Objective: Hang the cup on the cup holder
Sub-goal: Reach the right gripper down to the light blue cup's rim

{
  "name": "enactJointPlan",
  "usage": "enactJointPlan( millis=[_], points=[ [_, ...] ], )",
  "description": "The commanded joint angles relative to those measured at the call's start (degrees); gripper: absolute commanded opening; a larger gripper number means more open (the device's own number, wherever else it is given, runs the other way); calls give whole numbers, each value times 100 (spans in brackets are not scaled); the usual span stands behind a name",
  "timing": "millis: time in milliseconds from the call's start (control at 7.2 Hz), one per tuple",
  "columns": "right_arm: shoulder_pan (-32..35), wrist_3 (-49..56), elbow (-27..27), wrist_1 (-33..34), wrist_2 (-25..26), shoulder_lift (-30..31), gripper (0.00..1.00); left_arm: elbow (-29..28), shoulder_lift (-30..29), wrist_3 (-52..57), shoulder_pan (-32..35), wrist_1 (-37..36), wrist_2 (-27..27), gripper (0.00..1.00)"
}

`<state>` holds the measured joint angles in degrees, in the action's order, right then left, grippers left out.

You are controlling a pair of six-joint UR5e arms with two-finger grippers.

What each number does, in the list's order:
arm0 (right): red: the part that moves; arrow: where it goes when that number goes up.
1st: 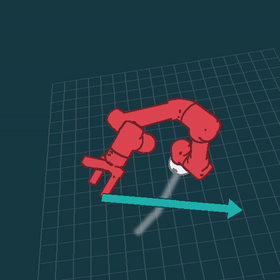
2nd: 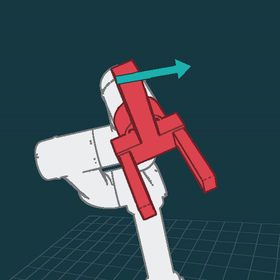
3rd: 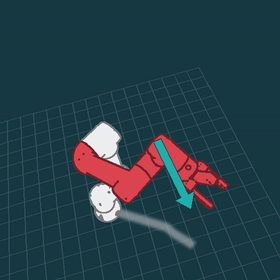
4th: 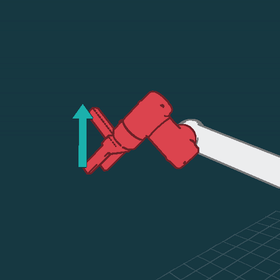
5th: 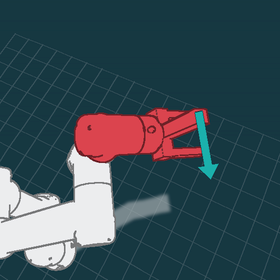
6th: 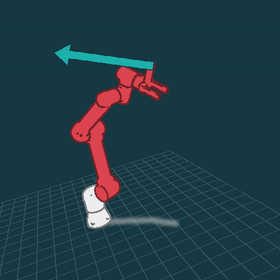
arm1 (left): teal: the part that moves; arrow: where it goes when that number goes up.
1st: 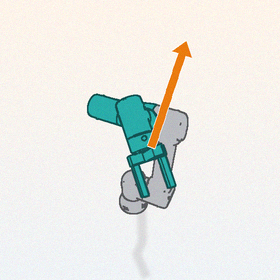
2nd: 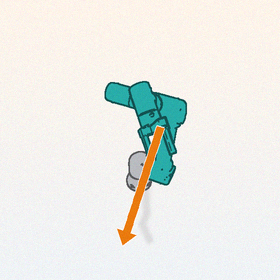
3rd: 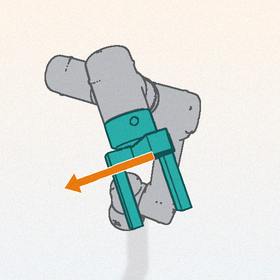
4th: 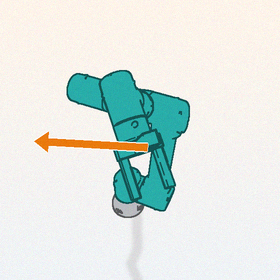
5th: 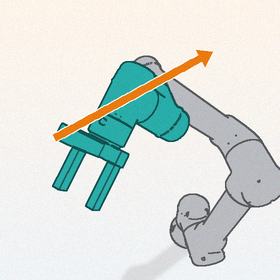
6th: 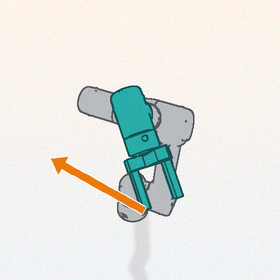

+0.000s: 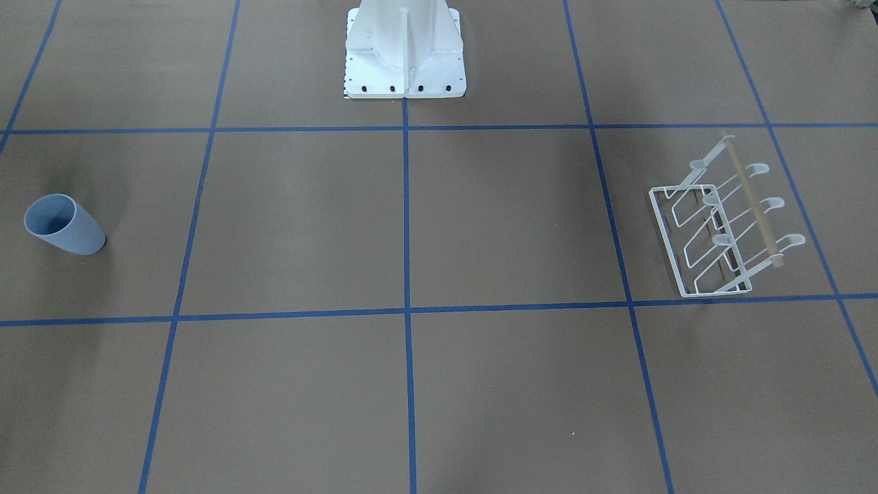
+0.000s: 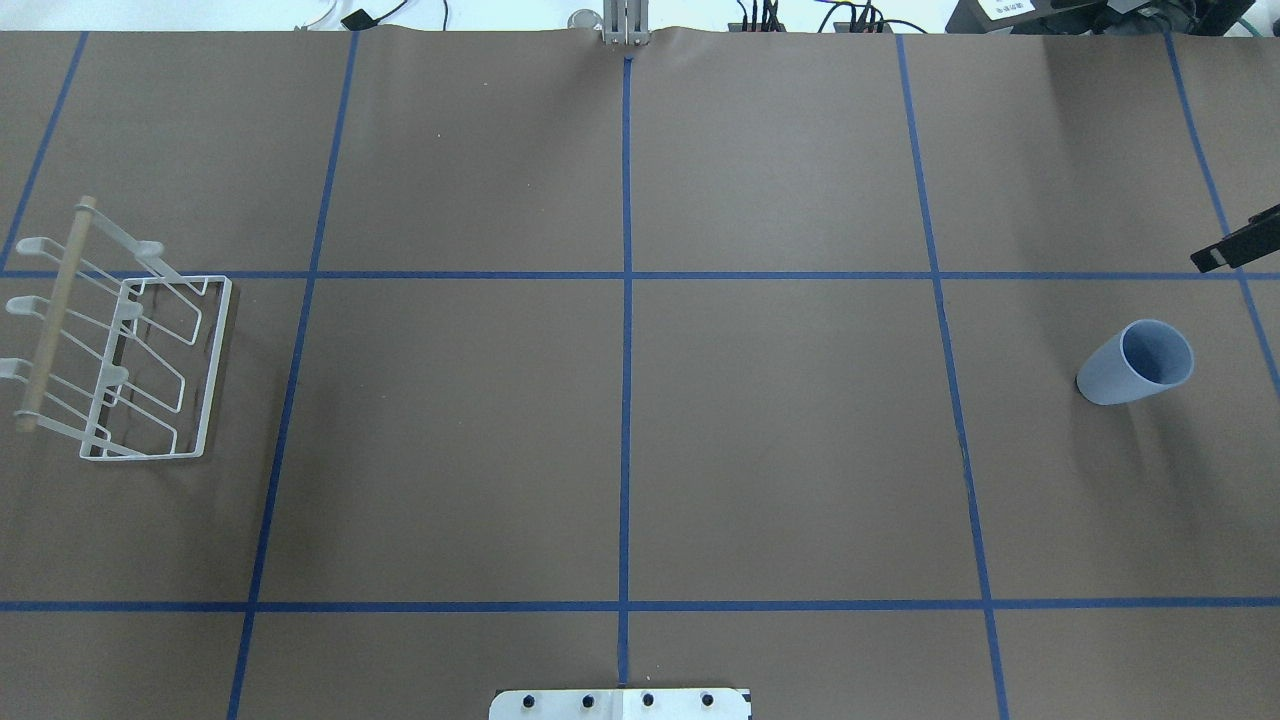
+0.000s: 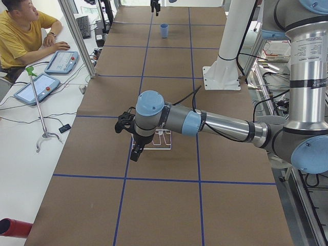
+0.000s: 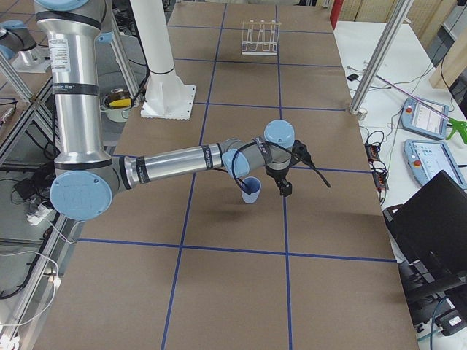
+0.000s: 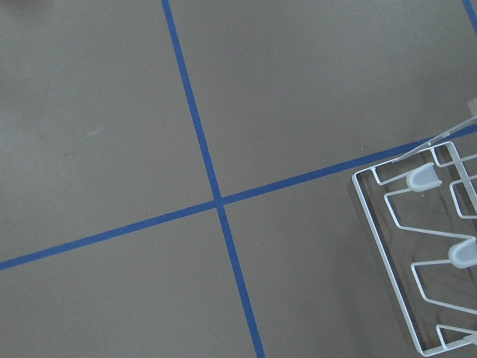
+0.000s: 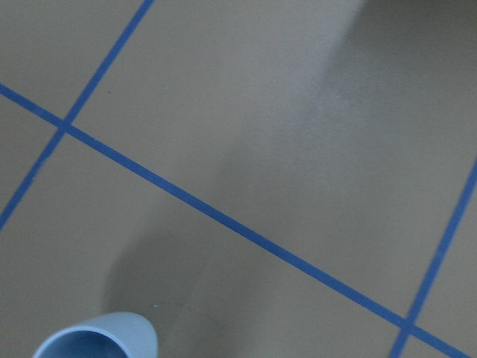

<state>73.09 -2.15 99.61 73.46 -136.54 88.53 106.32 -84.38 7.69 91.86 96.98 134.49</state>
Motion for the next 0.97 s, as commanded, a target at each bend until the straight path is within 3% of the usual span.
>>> enactJointPlan(
  millis=[0, 139, 278, 417, 556, 694, 833],
  points=[
    [-496, -738, 24, -706, 468, 453, 100, -321, 89, -22, -1, 723, 7, 99],
    [-706, -960, -2, -997, 688, 594, 100, -348, 89, -22, -1, 752, 15, 99],
    [-813, -971, -20, -1035, 751, 700, 91, -349, 89, -31, -1, 752, 15, 99],
    [-910, -945, -20, -1035, 752, 736, 65, -349, 89, -22, -1, 752, 15, 99],
    [-998, -927, -20, -1035, 760, 728, 47, -349, 97, -22, -1, 752, 15, 99],
    [-1007, -910, -12, -1044, 760, 727, 13, -340, 124, -22, -1, 752, 24, 99],
    [-1007, -910, 6, -1035, 752, 727, 0, -314, 167, -22, -1, 761, 24, 99]
  ],
)
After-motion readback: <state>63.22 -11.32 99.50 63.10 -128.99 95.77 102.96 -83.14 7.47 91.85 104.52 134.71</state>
